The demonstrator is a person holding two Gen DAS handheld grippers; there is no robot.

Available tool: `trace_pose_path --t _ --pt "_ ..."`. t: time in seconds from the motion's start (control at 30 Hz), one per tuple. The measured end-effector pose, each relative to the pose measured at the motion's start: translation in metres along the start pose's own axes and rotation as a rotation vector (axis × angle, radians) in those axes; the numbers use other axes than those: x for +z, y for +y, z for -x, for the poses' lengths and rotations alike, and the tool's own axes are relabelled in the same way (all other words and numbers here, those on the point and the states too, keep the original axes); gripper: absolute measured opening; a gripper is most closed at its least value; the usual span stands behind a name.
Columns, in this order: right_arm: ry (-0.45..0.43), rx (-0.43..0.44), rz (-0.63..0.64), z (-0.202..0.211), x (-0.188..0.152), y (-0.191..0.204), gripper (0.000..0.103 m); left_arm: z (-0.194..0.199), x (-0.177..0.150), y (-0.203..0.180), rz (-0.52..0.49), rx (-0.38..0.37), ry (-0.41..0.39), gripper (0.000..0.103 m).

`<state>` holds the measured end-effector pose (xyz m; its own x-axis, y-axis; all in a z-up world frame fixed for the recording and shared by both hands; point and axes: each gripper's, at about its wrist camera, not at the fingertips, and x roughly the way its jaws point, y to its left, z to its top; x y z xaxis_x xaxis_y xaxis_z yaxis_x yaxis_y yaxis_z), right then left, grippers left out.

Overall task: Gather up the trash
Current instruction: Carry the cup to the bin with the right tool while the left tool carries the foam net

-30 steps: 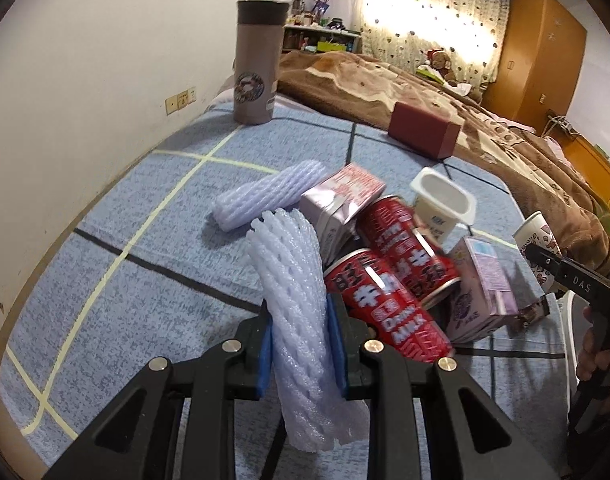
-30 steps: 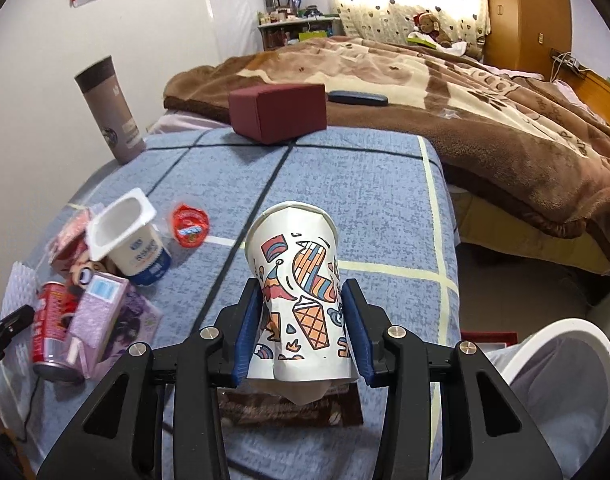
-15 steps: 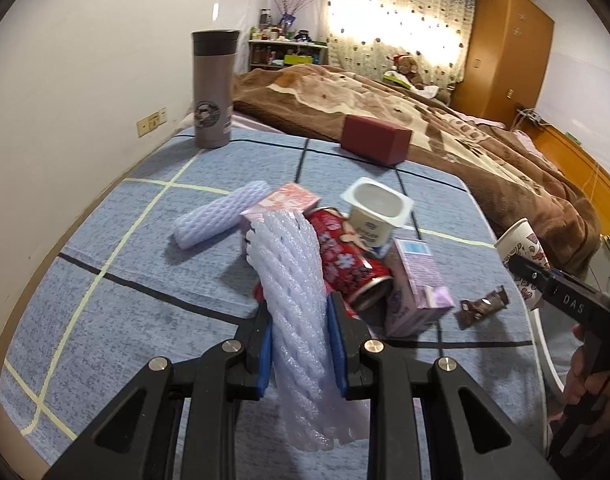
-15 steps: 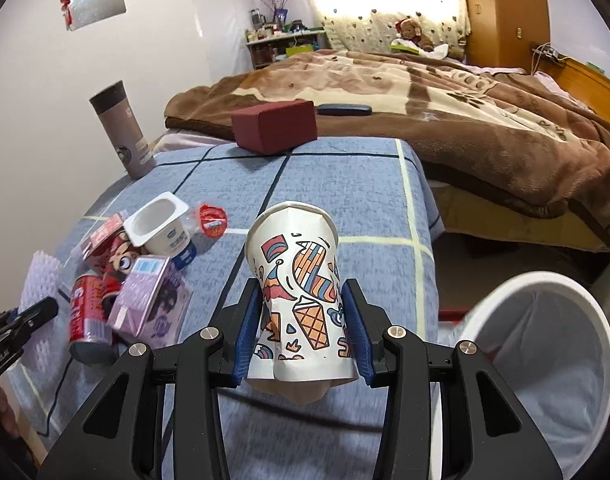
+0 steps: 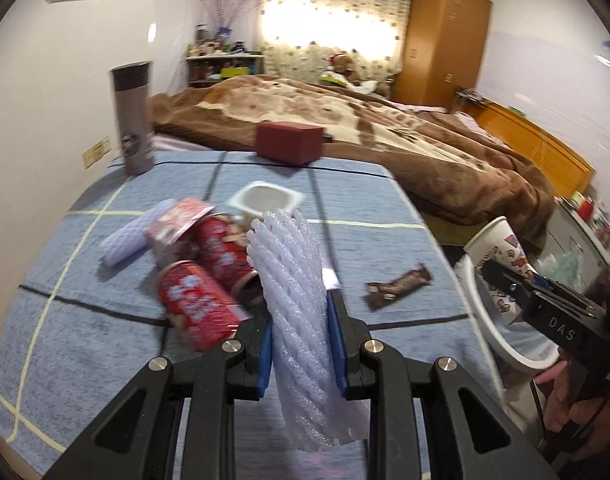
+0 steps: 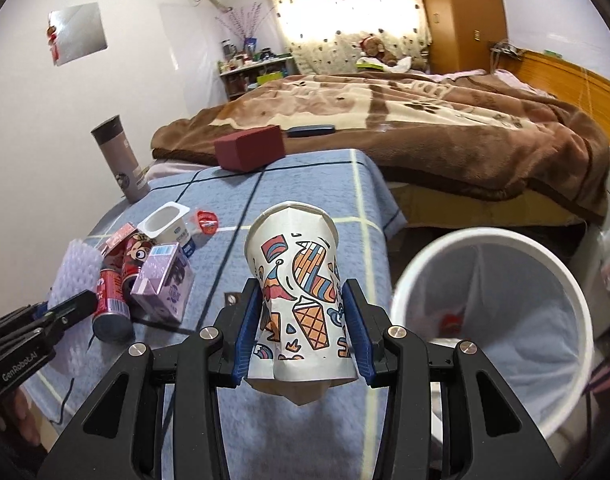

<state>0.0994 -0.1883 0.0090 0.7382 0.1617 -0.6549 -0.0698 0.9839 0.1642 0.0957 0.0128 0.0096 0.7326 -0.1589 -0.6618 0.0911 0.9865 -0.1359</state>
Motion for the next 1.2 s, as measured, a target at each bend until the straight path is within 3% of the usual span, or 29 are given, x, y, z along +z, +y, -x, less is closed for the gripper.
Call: trace_pose_path --t 0.63,1.2 --pt "-0.063 -0.161 -0.132 0.032 -0.005 -0.073 0.045 -0.019 0.013 -0.119 -0.176 -0.193 0.012 0.026" --pt "0.039 -0.251 -0.190 0.006 -0.016 -0.138 0.050 -0.064 0.007 -0.207 -0.289 -0.313 0.114 0.026"
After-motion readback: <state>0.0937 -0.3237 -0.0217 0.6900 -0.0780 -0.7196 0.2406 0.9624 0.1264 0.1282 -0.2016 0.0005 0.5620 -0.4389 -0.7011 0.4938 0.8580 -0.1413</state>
